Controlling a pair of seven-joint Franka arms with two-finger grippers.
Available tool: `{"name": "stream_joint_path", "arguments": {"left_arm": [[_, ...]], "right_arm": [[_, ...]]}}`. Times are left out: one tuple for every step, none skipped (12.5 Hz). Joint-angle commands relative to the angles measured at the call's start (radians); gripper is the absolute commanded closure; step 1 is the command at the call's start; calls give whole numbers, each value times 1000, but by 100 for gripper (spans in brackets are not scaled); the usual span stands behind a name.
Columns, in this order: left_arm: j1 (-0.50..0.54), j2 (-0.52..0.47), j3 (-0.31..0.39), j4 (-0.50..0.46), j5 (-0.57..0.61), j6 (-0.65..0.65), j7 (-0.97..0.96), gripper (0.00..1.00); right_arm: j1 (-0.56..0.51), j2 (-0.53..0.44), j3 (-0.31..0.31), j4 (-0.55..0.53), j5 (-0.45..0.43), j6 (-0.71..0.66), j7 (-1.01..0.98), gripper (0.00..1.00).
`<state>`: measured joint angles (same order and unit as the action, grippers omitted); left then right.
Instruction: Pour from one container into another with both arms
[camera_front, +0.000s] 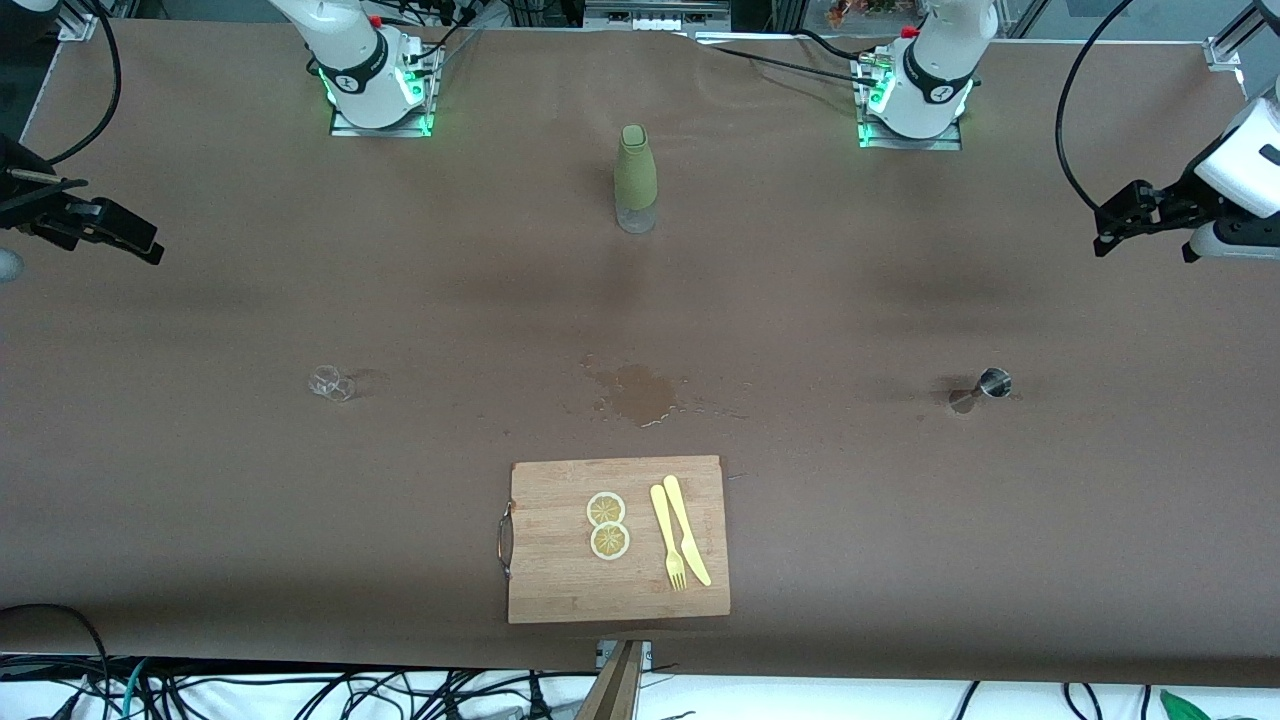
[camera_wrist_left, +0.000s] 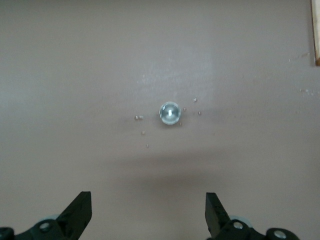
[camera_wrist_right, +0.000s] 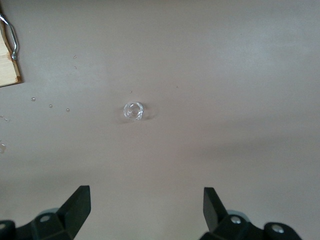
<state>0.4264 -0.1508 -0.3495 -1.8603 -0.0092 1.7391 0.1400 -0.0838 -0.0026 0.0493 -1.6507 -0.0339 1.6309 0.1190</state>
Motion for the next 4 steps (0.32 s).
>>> {"name": "stream_joint_path", "arguments": {"left_arm": [[3, -4, 24, 20, -70, -46, -14, 0], [3, -4, 27, 24, -84, -47, -16, 0], [2, -4, 27, 36, -84, -56, -17, 0], [2, -3, 27, 43, -81, -65, -19, 0]], "right_arm": [[-1, -4, -2, 5, 17, 1, -4, 0], [-1, -4, -2, 5, 17, 1, -4, 0], [-1, -4, -2, 5, 17, 1, -4, 0], [-2, -4, -2, 5, 17, 1, -4, 0]]}}
